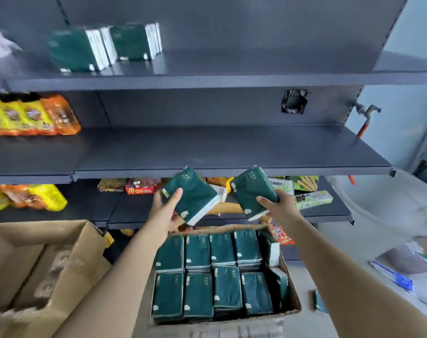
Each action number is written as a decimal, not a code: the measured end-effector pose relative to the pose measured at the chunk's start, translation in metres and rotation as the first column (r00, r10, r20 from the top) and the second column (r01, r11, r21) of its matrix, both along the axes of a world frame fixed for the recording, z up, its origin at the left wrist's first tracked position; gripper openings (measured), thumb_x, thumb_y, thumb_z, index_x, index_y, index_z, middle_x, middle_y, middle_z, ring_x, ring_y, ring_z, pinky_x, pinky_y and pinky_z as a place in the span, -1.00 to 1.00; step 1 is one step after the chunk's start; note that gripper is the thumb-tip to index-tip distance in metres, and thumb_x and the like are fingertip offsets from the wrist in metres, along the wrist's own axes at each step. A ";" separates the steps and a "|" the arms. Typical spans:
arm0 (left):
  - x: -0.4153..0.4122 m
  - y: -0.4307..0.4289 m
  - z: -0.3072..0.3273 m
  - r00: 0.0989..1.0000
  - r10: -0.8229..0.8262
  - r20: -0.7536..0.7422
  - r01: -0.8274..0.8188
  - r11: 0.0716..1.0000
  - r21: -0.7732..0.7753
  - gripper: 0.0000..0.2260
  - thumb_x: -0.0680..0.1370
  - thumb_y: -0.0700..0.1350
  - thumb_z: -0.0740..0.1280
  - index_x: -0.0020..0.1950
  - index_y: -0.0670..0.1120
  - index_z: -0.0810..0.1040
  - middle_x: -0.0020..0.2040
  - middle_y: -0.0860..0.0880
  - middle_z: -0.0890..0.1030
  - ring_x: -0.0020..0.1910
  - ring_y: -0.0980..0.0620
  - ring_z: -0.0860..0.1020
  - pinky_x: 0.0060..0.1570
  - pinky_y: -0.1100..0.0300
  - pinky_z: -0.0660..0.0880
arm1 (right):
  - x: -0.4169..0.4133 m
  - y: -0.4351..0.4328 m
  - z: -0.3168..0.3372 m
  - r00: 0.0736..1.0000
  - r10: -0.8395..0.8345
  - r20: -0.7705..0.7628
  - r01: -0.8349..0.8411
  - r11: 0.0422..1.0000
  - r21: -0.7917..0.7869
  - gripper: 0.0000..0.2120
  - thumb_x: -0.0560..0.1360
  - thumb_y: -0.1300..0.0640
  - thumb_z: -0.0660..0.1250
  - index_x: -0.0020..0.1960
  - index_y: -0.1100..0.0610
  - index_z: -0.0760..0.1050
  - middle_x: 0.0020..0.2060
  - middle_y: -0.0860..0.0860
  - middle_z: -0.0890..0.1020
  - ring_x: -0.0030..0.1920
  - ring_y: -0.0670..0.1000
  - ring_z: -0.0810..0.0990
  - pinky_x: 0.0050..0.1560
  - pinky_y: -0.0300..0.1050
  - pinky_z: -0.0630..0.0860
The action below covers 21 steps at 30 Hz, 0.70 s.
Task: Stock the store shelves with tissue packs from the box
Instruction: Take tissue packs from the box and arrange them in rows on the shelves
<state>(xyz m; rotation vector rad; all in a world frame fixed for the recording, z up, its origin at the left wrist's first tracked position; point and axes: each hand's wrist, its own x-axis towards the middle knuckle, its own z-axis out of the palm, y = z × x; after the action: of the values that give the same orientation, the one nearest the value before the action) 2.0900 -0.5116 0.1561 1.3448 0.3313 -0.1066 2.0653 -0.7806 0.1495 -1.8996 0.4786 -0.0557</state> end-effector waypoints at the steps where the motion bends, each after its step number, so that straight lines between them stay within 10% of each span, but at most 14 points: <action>1: -0.007 0.006 0.014 0.999 0.004 0.040 -0.003 1.000 -0.017 -0.82 0.53 -0.06 0.37 0.09 0.08 0.43 0.17 -0.03 0.58 -0.03 0.01 0.57 -0.03 0.03 0.51 | -0.001 0.003 0.016 0.999 0.013 0.041 -0.013 1.000 -0.014 -0.75 0.47 0.09 0.41 0.08 0.19 0.51 -0.13 0.07 0.62 -0.10 0.12 0.61 -0.03 0.11 0.60; 4: -0.024 0.022 0.062 0.988 0.040 0.152 -0.031 0.998 -0.061 -0.82 0.54 -0.15 0.35 0.07 0.03 0.40 0.18 -0.08 0.57 0.04 -0.05 0.57 0.13 -0.13 0.48 | -0.004 0.012 0.069 0.988 0.031 0.154 -0.022 0.998 -0.059 -0.79 0.50 0.10 0.39 0.08 0.16 0.48 -0.13 0.05 0.57 -0.18 0.03 0.55 -0.18 -0.16 0.55; 11: -0.038 0.052 0.166 0.935 0.055 0.349 -0.016 0.993 -0.113 -0.70 0.52 -0.24 0.36 0.18 -0.05 0.34 0.16 -0.06 0.53 0.09 -0.03 0.57 -0.08 0.03 0.56 | 0.008 0.041 0.179 0.931 0.159 0.329 -0.126 0.985 -0.120 -0.79 0.45 0.11 0.43 0.03 0.12 0.49 -0.09 0.07 0.61 0.00 0.15 0.59 0.09 0.14 0.55; 21: 0.010 0.098 0.258 0.839 0.080 0.539 -0.044 0.996 -0.079 -0.57 0.48 -0.31 0.38 0.26 -0.02 0.32 0.10 0.03 0.51 0.04 0.05 0.57 -0.03 -0.01 0.58 | 0.077 0.102 0.266 0.871 0.191 0.452 -0.083 0.965 -0.248 -0.72 0.49 -0.02 0.36 0.03 0.18 0.50 -0.23 -0.01 0.55 -0.23 0.00 0.49 -0.34 -0.21 0.38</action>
<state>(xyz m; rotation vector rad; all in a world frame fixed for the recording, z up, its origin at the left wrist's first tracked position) 2.0996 -0.4135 0.4140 1.2405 -0.1114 0.3170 2.1427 -0.6788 0.4153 -2.0437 -0.0018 -0.4878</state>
